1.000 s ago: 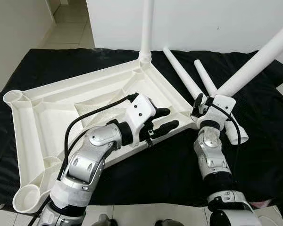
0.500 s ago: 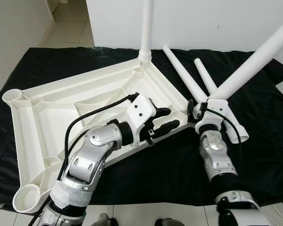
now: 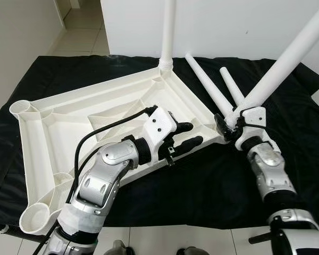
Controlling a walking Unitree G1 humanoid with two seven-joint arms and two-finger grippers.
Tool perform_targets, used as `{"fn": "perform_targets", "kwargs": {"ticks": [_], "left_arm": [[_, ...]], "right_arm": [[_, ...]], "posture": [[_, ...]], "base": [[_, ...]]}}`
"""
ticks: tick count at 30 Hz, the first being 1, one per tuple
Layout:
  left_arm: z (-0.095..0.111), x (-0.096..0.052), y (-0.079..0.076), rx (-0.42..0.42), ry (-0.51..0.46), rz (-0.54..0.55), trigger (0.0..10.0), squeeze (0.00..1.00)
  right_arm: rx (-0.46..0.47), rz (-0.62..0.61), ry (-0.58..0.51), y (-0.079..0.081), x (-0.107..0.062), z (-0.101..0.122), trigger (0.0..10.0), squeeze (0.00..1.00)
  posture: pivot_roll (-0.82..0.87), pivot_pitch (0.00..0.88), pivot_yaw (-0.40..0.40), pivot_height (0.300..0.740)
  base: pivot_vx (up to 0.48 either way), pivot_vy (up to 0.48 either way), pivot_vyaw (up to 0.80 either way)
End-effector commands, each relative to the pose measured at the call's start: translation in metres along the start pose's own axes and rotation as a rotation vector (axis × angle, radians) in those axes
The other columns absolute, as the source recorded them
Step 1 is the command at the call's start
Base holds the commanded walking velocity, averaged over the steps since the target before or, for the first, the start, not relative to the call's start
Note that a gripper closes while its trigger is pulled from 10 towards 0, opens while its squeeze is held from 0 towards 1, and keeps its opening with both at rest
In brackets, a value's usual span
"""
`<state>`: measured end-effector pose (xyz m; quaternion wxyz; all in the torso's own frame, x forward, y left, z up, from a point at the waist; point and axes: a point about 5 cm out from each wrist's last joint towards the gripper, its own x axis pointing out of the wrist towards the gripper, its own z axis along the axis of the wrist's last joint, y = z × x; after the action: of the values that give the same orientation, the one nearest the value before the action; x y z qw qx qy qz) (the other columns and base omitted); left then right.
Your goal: Building children table
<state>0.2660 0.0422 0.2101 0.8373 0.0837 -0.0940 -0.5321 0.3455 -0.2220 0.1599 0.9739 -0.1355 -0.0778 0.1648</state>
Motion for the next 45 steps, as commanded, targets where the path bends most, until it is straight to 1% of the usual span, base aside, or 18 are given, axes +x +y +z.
{"fn": "perform_targets", "kwargs": {"ticks": [1,2,3,5,7,10,12,17,24,29,34,35,38,40,42,43,44,45], "left_arm": [[0.001,0.001,0.003,0.011,-0.003,0.061,10.0,0.0],[0.001,0.001,0.003,0.011,-0.003,0.061,10.0,0.0],[0.001,0.001,0.004,0.01,-0.002,0.065,10.0,0.0],[0.001,0.001,0.004,0.01,-0.002,0.065,10.0,0.0],[0.001,0.0,0.005,0.012,-0.001,0.072,10.0,0.0],[0.001,0.0,0.005,0.012,-0.001,0.072,10.0,0.0],[0.001,0.0,0.005,0.013,0.0,0.076,10.0,0.0],[0.002,0.0,0.006,0.014,-0.001,0.078,10.0,0.0],[0.002,0.0,0.007,0.014,-0.004,0.08,10.0,0.0],[0.003,0.0,0.007,0.015,-0.007,0.083,10.0,0.0],[0.003,0.0,0.007,0.014,-0.007,0.086,10.0,0.0],[0.003,-0.001,0.007,0.014,-0.007,0.088,10.0,0.0],[0.003,-0.001,0.007,0.013,-0.007,0.09,10.0,0.0],[0.003,-0.002,0.007,0.013,-0.007,0.095,10.0,0.0],[0.003,-0.002,0.007,0.013,-0.007,0.095,10.0,0.0],[0.004,-0.002,0.006,0.013,-0.007,0.097,10.0,0.0],[0.004,-0.002,0.006,0.013,-0.007,0.097,10.0,0.0],[0.004,-0.003,0.006,0.013,-0.007,0.098,10.0,0.0]], "right_arm": [[-0.008,0.071,0.019,0.003,0.003,-0.001,8.7,0.0],[-0.008,0.071,0.019,0.003,0.003,-0.001,8.7,0.0],[-0.018,0.104,0.043,0.003,0.002,-0.004,10.0,0.0],[-0.018,0.104,0.043,0.003,0.002,-0.004,10.0,0.0],[-0.024,0.113,0.087,0.002,0.002,-0.009,10.0,0.0],[-0.024,0.113,0.087,0.002,0.002,-0.009,10.0,0.0],[-0.026,0.106,0.129,0.004,0.002,-0.017,10.0,0.0],[-0.022,0.091,0.148,0.006,0.003,-0.022,10.0,0.0],[0.003,0.065,0.16,0.006,0.01,-0.024,10.0,0.0],[0.002,0.097,0.178,0.016,0.015,-0.027,10.0,0.0],[-0.013,0.116,0.193,0.021,0.016,-0.03,10.0,0.0],[-0.04,0.122,0.204,0.022,0.015,-0.032,10.0,0.0],[-0.059,0.125,0.212,0.022,0.015,-0.033,10.0,0.0],[-0.099,0.137,0.227,0.02,0.008,-0.039,10.0,0.0],[-0.099,0.137,0.227,0.02,0.008,-0.039,10.0,0.0],[-0.117,0.144,0.236,0.018,0.002,-0.043,10.0,0.0],[-0.117,0.144,0.236,0.018,0.002,-0.043,10.0,0.0],[-0.118,0.145,0.251,0.017,-0.005,-0.049,10.0,0.0]], "posture": [[-0.13,0.066,0.05,0.74],[-0.13,0.066,0.05,0.74],[-0.13,0.066,0.05,0.74],[-0.13,0.066,0.05,0.74],[-0.12,0.072,0.049,0.74],[-0.12,0.072,0.049,0.74],[-0.12,0.08,0.05,0.74],[-0.12,0.082,0.051,0.74],[-0.12,0.083,0.052,0.74],[-0.12,0.084,0.049,0.74],[-0.12,0.087,0.047,0.74],[-0.11,0.089,0.044,0.74],[-0.11,0.089,0.044,0.74],[-0.11,0.092,0.04,0.74],[-0.11,0.092,0.04,0.74],[-0.11,0.095,0.04,0.74],[-0.11,0.095,0.04,0.74],[-0.11,0.096,0.04,0.74]], "base": [[0.0,0.0,0.0],[0.0,0.0,0.0],[0.0,0.0,0.0],[0.0,0.0,0.0],[0.0,0.0,0.0],[0.0,0.0,0.0],[0.0,0.0,0.0],[0.0,0.0,0.0],[0.0,0.0,0.0],[0.0,0.0,0.0],[0.0,0.0,0.0],[0.0,0.0,0.0],[0.0,0.0,0.0],[0.0,0.0,0.0],[0.0,0.0,0.0],[0.0,0.0,0.0],[0.0,0.0,0.0],[0.0,0.0,0.0]]}}
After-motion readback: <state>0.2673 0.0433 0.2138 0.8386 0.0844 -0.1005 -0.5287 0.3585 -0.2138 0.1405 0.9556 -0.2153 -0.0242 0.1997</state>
